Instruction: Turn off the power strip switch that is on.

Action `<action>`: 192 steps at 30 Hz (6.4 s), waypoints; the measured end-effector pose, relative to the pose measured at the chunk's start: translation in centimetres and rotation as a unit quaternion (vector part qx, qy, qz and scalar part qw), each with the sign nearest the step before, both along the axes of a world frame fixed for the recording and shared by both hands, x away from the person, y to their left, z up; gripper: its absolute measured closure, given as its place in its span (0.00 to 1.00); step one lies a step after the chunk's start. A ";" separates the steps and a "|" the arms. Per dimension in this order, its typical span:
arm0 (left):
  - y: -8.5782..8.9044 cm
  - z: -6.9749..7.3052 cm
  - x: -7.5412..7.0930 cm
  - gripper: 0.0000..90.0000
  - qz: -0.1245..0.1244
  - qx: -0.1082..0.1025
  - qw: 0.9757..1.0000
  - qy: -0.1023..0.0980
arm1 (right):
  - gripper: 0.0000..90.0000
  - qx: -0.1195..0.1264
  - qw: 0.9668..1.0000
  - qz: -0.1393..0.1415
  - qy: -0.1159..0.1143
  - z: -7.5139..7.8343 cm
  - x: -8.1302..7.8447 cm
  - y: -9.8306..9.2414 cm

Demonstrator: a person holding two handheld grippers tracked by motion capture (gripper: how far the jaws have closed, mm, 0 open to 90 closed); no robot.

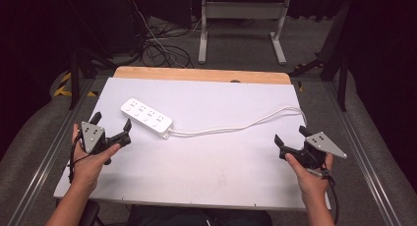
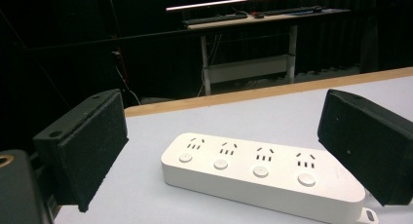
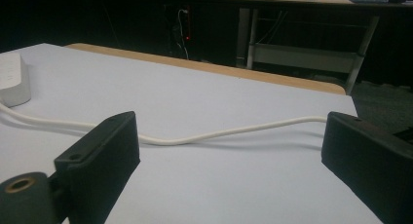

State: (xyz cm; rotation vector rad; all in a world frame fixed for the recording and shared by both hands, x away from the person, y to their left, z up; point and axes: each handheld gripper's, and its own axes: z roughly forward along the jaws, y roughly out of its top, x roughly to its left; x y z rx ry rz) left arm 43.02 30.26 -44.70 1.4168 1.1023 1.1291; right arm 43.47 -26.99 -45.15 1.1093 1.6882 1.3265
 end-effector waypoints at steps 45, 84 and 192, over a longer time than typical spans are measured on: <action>1.9 1.7 -0.8 1.00 -0.038 -0.047 0.997 0.050 | 0.10 -0.001 1.000 0.010 -0.003 0.0 -0.2 0.0; -0.3 2.6 3.3 1.00 -0.112 0.019 0.980 0.163 | 0.13 -0.014 1.000 0.020 0.000 -0.2 -0.2 0.4; -6.3 -1.1 9.7 1.00 -0.142 0.129 0.925 0.327 | 0.13 0.000 1.000 0.019 0.003 -0.2 -0.3 0.5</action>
